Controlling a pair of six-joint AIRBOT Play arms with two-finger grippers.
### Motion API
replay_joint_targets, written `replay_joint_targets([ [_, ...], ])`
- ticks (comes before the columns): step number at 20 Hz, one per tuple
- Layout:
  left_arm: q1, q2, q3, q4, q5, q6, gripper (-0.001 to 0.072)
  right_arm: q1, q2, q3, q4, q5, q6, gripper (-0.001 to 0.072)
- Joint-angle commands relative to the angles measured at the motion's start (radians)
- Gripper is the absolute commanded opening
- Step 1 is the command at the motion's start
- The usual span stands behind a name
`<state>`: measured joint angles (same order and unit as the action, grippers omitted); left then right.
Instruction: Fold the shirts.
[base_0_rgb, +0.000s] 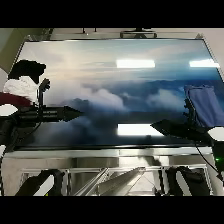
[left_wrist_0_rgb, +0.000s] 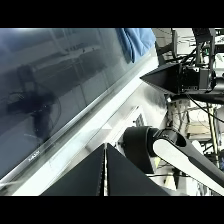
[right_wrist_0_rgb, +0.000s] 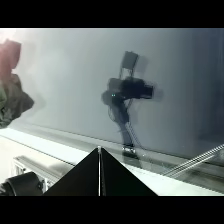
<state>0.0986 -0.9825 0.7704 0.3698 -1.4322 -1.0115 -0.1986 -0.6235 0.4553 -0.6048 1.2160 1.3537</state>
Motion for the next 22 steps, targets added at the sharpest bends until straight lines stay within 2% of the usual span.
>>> replay_joint_targets([
  [1, 0.0, 0.001, 0.0, 0.0, 0.0, 0.0, -0.0002, 0.001, 0.001, 0.0, 0.0, 0.0, 0.0, 0.0022],
  [5, -0.019, 0.001, 0.0, -0.033, 0.123, -0.031, -0.0001, 0.001, 0.001, 0.0, 0.001, -0.003, 0.0, 0.0023],
  [8, -0.018, 0.001, 0.005, -0.054, 0.196, -0.021, 0.0014, 0.001, 0.001, 0.0, 0.008, -0.041, 0.0, 0.0023],
  [11, 0.065, -0.027, 0.13, 0.126, 0.254, 0.007, 0.0016, 0.001, 0.001, 0.0, 0.008, -0.041, 0.0, 0.0023],
  [12, 0.123, -0.058, 0.21, 0.197, 0.282, 0.008, 0.0067, 0.001, 0.0, 0.0, 0.008, -0.044, 0.0, 0.0023],
  [13, 0.183, -0.098, 0.3, 0.254, 0.321, 0.01, 0.0441, 0.001, 0.0, 0.0, 0.007, -0.053, -0.001, 0.0026],
  [14, 0.238, -0.143, 0.389, 0.315, 0.383, 0.008, 0.072, 0.001, 0.0, 0.0, 0.007, -0.058, -0.001, 0.0091],
  [15, 0.292, -0.202, 0.491, 0.373, 0.44, 0.009, 0.072, 0.001, 0.0, 0.0, 0.007, -0.066, 0.0, 0.0331],
  [16, 0.333, -0.266, 0.587, 0.417, 0.486, 0.009, 0.072, 0.0, 0.0, 0.0, 0.007, -0.087, 0.0, 0.0514],
  [17, 0.366, -0.346, 0.693, 0.455, 0.536, 0.023, 0.072, 0.0, 0.0, 0.0, 0.007, -0.11, 0.0, 0.0548],
  [19, 0.407, -0.525, 0.896, 0.515, 0.6, 0.051, 0.072, 0.0, 0.0, 0.0, 0.008, -0.153, 0.0, 0.0549],
  [22, 0.436, -0.857, 1.233, 0.555, 0.603, 0.049, 0.072, 0.0, 0.0, 0.0, 0.008, -0.228, 0.0, 0.0549],
])
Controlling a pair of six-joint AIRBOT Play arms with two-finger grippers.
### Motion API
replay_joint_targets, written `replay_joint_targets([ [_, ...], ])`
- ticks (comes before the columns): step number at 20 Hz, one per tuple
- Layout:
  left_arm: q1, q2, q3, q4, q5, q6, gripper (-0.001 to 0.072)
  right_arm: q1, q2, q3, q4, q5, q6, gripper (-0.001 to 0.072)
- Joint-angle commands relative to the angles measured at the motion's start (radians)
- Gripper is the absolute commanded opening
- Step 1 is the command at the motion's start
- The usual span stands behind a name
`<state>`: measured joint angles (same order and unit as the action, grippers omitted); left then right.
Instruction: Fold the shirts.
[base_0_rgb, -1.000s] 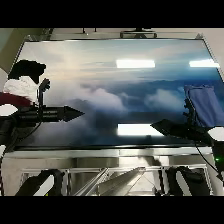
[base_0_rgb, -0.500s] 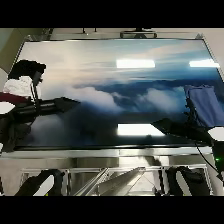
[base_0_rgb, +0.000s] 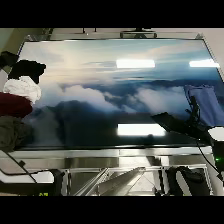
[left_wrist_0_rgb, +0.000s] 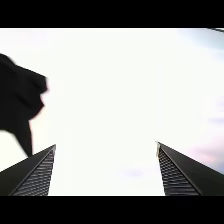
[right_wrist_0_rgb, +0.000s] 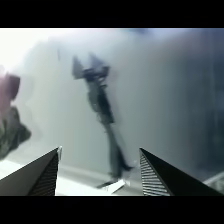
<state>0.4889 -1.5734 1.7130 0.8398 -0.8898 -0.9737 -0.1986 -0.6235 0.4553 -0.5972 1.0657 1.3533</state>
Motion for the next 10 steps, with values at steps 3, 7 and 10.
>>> replay_joint_targets([
  [3, 0.04, -0.479, 0.408, 0.085, 0.201, 0.012, 0.072, 0.001, 0.0, 0.0, 0.0, -0.12, 0.0, 0.0549],
  [7, 0.002, -0.576, 0.271, 0.085, 0.573, 0.062, 0.072, 0.0, 0.0, 0.0, -0.001, -0.173, 0.0, 0.0549],
  [10, -0.025, -0.689, 0.351, 0.085, 0.58, 0.122, 0.0719, 0.0, 0.0, 0.0, 0.0, -0.18, 0.0, 0.0549],
])
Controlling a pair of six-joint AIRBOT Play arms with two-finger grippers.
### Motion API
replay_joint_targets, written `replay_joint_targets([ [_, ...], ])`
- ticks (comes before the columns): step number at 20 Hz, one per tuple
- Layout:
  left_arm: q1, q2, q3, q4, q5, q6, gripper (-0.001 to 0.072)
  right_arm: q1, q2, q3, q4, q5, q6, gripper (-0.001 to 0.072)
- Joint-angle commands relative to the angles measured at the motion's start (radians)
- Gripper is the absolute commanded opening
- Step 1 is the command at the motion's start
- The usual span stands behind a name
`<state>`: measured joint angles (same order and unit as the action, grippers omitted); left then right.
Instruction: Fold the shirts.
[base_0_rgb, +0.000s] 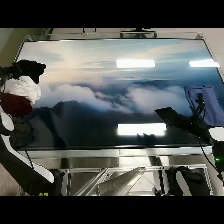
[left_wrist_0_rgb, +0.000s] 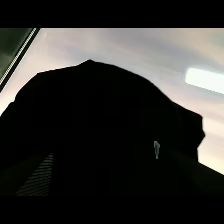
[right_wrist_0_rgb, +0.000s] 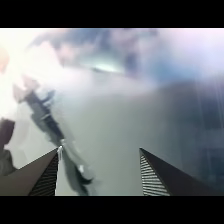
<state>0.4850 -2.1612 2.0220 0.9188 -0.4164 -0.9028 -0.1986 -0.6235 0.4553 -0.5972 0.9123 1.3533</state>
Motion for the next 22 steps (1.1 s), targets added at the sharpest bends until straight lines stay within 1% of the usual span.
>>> replay_joint_targets([
  [1, -0.028, -0.127, 0.059, 0.007, 0.115, 0.051, 0.0719, 0.001, 0.0, 0.0, -0.001, -0.026, 0.0, 0.0549],
  [3, -0.042, -0.155, 0.054, 0.006, 0.192, 0.051, 0.0716, 0.001, 0.0, 0.0, 0.0, -0.025, 0.0, 0.0549],
  [4, -0.047, -0.159, 0.04, 0.006, 0.238, 0.051, 0.0675, 0.001, 0.0, 0.0, 0.0, -0.025, 0.0, 0.0549],
  [5, -0.049, -0.158, 0.03, 0.006, 0.264, 0.051, 0.0597, 0.001, 0.0, 0.0, 0.0, -0.025, 0.0, 0.0549],
  [6, -0.049, -0.158, 0.031, 0.006, 0.258, 0.051, 0.0477, 0.001, 0.0, 0.0, 0.0, -0.025, 0.0, 0.0549],
  [7, -0.05, -0.158, 0.031, 0.006, 0.254, 0.05, 0.0222, 0.001, 0.0, 0.0, 0.0, -0.025, 0.0, 0.0548],
  [8, -0.049, -0.156, 0.035, 0.006, 0.228, 0.05, 0.0086, 0.001, 0.0, 0.0, 0.0, -0.025, 0.0, 0.0548],
  [10, -0.048, -0.141, 0.06, 0.001, 0.13, 0.046, 0.0026, 0.001, 0.0, -0.001, -0.001, -0.026, 0.0, 0.0548],
  [12, -0.061, -0.092, 0.061, -0.005, 0.103, 0.046, 0.0025, 0.001, 0.0, -0.001, -0.001, -0.025, 0.0, 0.0548],
  [16, -0.103, 0.08, 0.011, -0.002, 0.09, 0.047, 0.0025, 0.001, -0.001, -0.001, 0.0, -0.021, 0.0, 0.0548],
  [18, -0.115, 0.148, 0.006, -0.002, 0.043, 0.047, 0.0026, 0.001, -0.002, -0.001, -0.001, -0.014, 0.0, 0.0548],
  [20, -0.122, 0.204, 0.006, -0.004, -0.04, 0.046, 0.0025, 0.001, -0.001, -0.001, -0.001, -0.014, 0.0, 0.0549],
  [22, -0.132, 0.254, 0.006, -0.005, -0.162, 0.046, 0.0025, 0.001, -0.002, -0.001, -0.001, -0.014, 0.0, 0.0548],
])
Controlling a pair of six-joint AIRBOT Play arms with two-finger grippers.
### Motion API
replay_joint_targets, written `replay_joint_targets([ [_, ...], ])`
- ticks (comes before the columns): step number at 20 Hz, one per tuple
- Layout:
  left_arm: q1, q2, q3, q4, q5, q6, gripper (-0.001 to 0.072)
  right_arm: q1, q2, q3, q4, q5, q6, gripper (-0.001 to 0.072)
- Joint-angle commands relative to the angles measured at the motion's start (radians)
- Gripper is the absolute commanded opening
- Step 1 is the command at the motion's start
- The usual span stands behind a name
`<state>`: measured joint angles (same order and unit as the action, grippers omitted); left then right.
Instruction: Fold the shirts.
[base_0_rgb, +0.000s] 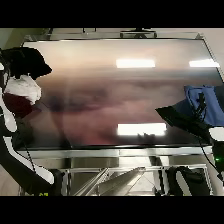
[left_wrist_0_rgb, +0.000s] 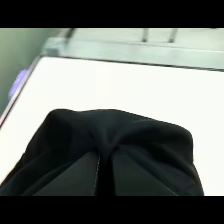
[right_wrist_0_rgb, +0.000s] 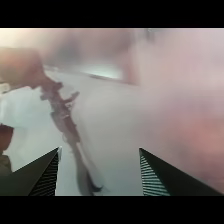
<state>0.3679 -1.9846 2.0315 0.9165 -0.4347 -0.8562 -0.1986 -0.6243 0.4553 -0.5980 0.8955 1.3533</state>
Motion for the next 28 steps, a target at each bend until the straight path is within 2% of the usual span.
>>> replay_joint_targets([
  [1, -0.027, 0.105, -0.003, -0.008, -0.205, -0.001, 0.0026, 0.001, -0.002, -0.001, 0.0, 0.002, 0.0, 0.0548],
  [5, -0.103, 0.233, -0.003, -0.214, -0.539, -0.001, 0.0025, 0.001, -0.002, -0.001, 0.0, 0.003, -0.017, 0.0539],
  [7, -0.162, 0.273, -0.003, -0.266, -0.732, -0.019, 0.0026, 0.001, -0.004, -0.001, 0.0, 0.002, -0.054, 0.0332],
  [9, -0.231, 0.284, -0.003, -0.264, -0.871, -0.115, 0.0025, 0.0, -0.021, -0.001, -0.001, 0.003, -0.071, 0.0307],
  [10, -0.271, 0.283, -0.003, -0.261, -0.936, -0.161, 0.0025, 0.0, -0.04, -0.001, 0.0, 0.004, -0.071, 0.0061],
  [11, -0.311, 0.28, -0.005, -0.255, -0.996, -0.206, 0.0025, -0.002, -0.07, -0.001, 0.0, 0.003, -0.071, 0.0023],
  [12, -0.349, 0.278, -0.012, -0.257, -1.04, -0.248, 0.0025, -0.002, -0.113, 0.0, 0.005, 0.012, -0.071, 0.0022],
  [13, -0.39, 0.278, -0.035, -0.256, -1.056, -0.278, 0.0025, -0.003, -0.174, 0.0, 0.036, 0.032, -0.123, 0.0018],
  [14, -0.426, 0.278, -0.063, -0.255, -1.057, -0.298, 0.0025, -0.011, -0.248, 0.0, 0.117, 0.072, -0.24, 0.0017],
  [16, -0.488, 0.278, -0.128, -0.256, -1.051, -0.324, 0.0025, -0.074, -0.444, 0.0, 0.417, 0.292, -0.574, 0.0017],
  [18, -0.529, 0.278, -0.181, -0.257, -1.046, -0.335, 0.0024, -0.178, -0.639, 0.0, 0.668, 0.569, -0.773, 0.002],
  [20, -0.547, 0.278, -0.201, -0.257, -1.04, -0.343, 0.0024, -0.276, -0.752, 0.0, 0.713, 0.727, -0.834, 0.002],
  [22, -0.546, 0.282, -0.194, -0.27, -1.048, -0.348, 0.0027, -0.32, -0.757, -0.001, 0.655, 0.779, -0.85, 0.0021],
  [23, -0.54, 0.282, -0.177, -0.271, -1.069, -0.35, 0.0083, -0.323, -0.73, -0.001, 0.623, 0.776, -0.85, 0.002],
  [24, -0.534, 0.282, -0.158, -0.271, -1.095, -0.359, 0.0305, -0.321, -0.691, -0.002, 0.597, 0.761, -0.849, 0.0021],
  [25, -0.526, 0.282, -0.137, -0.262, -1.124, -0.387, 0.0337, -0.321, -0.647, -0.002, 0.578, 0.739, -0.848, 0.0021],
  [26, -0.513, 0.282, -0.118, -0.251, -1.15, -0.403, 0.0337, -0.321, -0.599, -0.002, 0.554, 0.715, -0.837, 0.0023],
  [27, -0.491, 0.282, -0.105, -0.251, -1.172, -0.425, 0.0337, -0.321, -0.539, -0.002, 0.512, 0.681, -0.806, 0.0073],
  [28, -0.466, 0.282, -0.098, -0.251, -1.19, -0.444, 0.0337, -0.319, -0.476, -0.002, 0.456, 0.639, -0.772, 0.0244],
])
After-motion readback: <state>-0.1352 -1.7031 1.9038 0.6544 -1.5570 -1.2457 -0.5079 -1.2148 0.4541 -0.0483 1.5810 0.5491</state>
